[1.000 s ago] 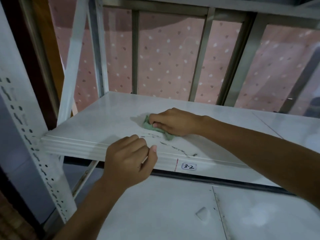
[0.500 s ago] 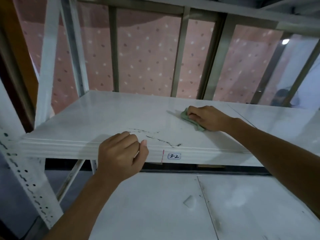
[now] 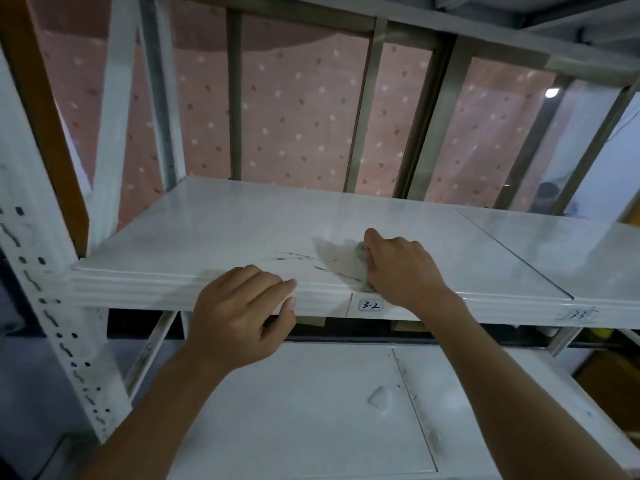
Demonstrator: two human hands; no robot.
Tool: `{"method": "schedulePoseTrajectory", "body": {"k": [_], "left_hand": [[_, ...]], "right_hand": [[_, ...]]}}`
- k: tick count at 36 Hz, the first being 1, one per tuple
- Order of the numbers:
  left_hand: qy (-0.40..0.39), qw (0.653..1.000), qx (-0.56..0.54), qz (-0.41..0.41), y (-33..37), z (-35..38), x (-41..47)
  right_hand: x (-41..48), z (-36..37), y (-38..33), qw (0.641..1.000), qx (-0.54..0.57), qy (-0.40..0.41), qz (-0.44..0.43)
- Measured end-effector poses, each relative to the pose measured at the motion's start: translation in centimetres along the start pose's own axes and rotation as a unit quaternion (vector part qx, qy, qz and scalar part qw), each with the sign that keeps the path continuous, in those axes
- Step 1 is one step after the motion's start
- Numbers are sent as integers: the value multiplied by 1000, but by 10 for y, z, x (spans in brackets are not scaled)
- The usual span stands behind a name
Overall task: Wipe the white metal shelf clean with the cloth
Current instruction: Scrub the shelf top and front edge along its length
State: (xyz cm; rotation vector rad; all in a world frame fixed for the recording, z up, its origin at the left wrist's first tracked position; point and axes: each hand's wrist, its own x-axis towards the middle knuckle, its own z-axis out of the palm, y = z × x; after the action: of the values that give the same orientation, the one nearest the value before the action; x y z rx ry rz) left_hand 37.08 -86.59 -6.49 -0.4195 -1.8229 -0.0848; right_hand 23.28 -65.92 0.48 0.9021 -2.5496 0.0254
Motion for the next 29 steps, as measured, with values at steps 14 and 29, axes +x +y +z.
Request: {"method": "schedulePoseTrajectory", "body": {"k": [14, 29], "left_hand": [[-4, 999, 35, -24, -27, -40, -23], [32, 986, 132, -99, -53, -112, -56]], "right_hand": [[29, -5, -107, 997, 70, -13, -33], [54, -14, -254, 908, 184, -1, -377]]}}
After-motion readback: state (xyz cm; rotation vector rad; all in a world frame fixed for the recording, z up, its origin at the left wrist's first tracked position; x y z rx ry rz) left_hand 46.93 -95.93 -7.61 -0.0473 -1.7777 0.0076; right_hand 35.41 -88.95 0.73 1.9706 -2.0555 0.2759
